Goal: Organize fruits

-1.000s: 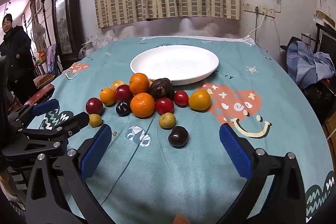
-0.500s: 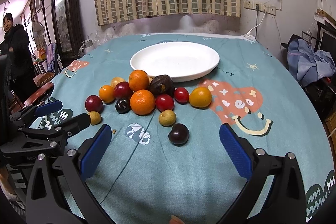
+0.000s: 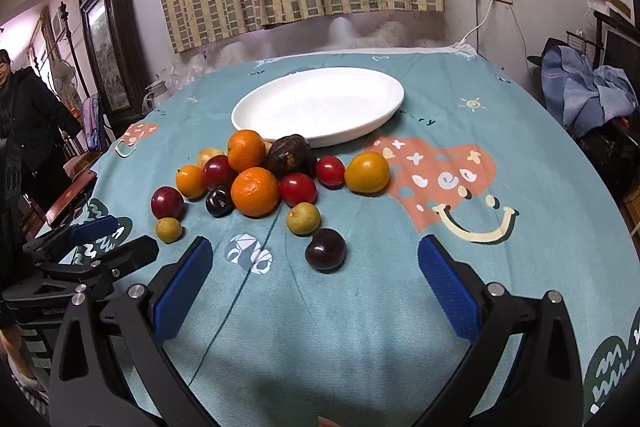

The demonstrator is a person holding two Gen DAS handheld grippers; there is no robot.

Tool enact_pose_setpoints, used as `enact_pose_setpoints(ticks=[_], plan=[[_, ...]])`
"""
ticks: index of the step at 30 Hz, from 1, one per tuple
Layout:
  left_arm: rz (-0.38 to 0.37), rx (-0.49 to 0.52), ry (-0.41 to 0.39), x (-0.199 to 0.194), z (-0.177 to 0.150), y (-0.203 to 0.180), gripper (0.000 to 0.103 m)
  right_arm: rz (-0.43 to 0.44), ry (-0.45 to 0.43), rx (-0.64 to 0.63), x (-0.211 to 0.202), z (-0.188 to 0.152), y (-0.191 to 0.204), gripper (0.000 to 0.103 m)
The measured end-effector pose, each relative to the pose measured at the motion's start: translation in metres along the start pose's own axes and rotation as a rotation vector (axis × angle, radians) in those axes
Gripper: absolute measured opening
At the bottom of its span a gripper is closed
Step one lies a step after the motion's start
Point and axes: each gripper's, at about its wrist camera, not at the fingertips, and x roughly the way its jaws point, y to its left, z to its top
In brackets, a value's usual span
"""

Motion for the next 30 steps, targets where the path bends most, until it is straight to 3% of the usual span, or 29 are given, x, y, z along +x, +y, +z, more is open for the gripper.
enact_pose_setpoints(ticks=[9, 10, 11, 13, 22, 24, 25, 26, 30], plan=[[0.005, 0.008, 0.097, 0.026, 0.012, -0.001, 0.097, 0.001, 0.028, 0.055, 0.005, 0.000, -0.012, 0.102], [-0.005, -0.001, 0.109, 0.029, 0.013, 0.000, 0.088, 0.001, 0.030, 0.057, 0.006, 0.000, -0.013, 0.102], [-0.014, -0.011, 0.129, 0.035, 0.015, 0.002, 0.071, 0.000, 0.033, 0.059, 0.006, -0.001, -0.013, 0.102], [-0.014, -0.026, 0.168, 0.045, 0.014, 0.005, 0.057, 0.002, 0.035, 0.060, 0.006, -0.001, -0.013, 0.102], [0.016, -0.034, 0.183, 0.060, 0.015, 0.006, 0.053, 0.001, 0.043, 0.053, 0.008, -0.001, -0.012, 0.102], [0.013, -0.041, 0.182, 0.060, 0.016, 0.007, 0.045, 0.002, 0.054, 0.056, 0.011, -0.002, -0.013, 0.102], [0.010, -0.050, 0.181, 0.059, 0.016, 0.009, 0.032, 0.004, 0.060, 0.060, 0.012, -0.002, -0.013, 0.102], [0.007, -0.066, 0.178, 0.058, 0.015, 0.013, 0.026, 0.010, 0.066, 0.066, 0.013, -0.002, -0.015, 0.102], [-0.021, -0.109, 0.166, 0.053, 0.012, 0.022, 0.026, 0.058, 0.140, 0.069, 0.022, -0.002, -0.017, 0.090]])
